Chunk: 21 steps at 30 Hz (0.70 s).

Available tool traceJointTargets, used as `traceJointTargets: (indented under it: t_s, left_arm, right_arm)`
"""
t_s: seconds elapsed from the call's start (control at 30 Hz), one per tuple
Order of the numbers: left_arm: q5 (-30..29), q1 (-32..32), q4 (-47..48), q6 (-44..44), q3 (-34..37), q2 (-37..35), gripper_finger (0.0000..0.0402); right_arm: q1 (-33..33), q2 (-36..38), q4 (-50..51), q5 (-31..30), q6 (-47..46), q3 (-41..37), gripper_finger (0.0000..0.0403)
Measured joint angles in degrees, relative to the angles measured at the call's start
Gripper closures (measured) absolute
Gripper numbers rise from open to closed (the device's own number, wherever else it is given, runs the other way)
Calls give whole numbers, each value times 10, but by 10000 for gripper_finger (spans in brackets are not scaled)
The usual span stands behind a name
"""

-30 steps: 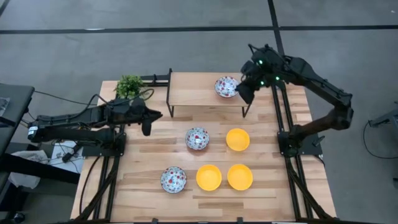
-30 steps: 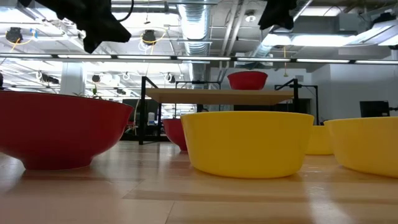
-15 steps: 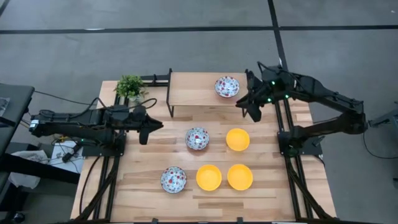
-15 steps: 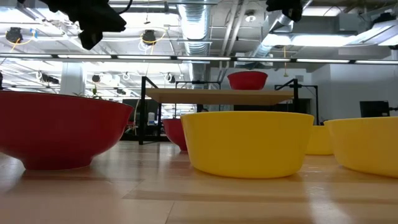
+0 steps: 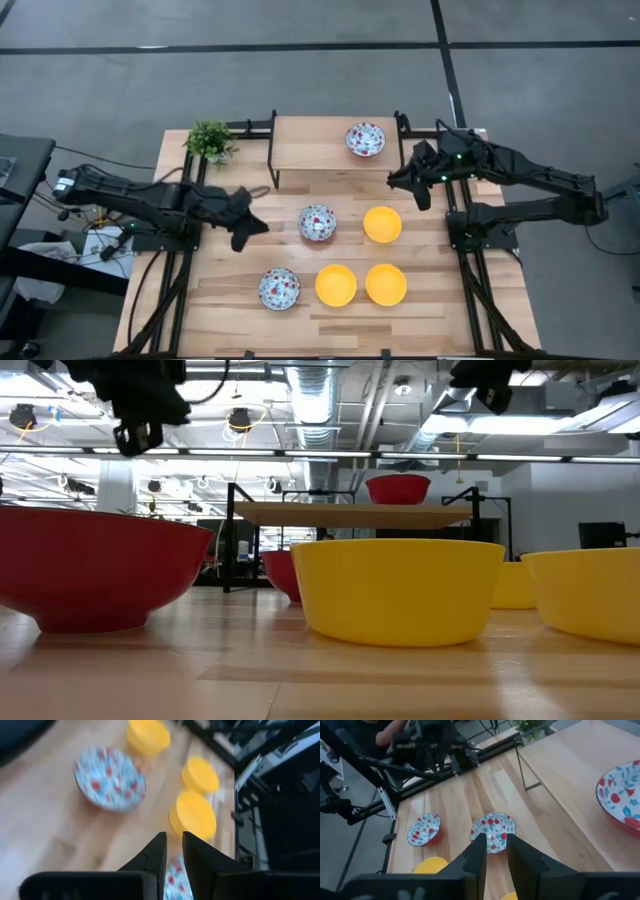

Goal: Pick & Place Mini bowls
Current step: Stack the bottom white bowl on top of the white bowl on the shelf

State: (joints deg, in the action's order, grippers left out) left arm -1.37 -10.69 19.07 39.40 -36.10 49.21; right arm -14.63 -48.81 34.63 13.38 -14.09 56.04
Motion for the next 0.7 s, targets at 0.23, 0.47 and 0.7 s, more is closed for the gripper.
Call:
traceJointTargets:
  t_s: [0.23,0.47,0.7]
  left_arm:
    - [98,-36,0,192,0,101,341]
    - [114,-95,-1,398,0,176,341]
    - [71,-139,-24,511,0,221,341]
  right_arm:
    - [0,57,-4,2,4,-34,339]
    - [0,108,42,3,21,-40,339]
    - [0,150,61,3,64,-40,339]
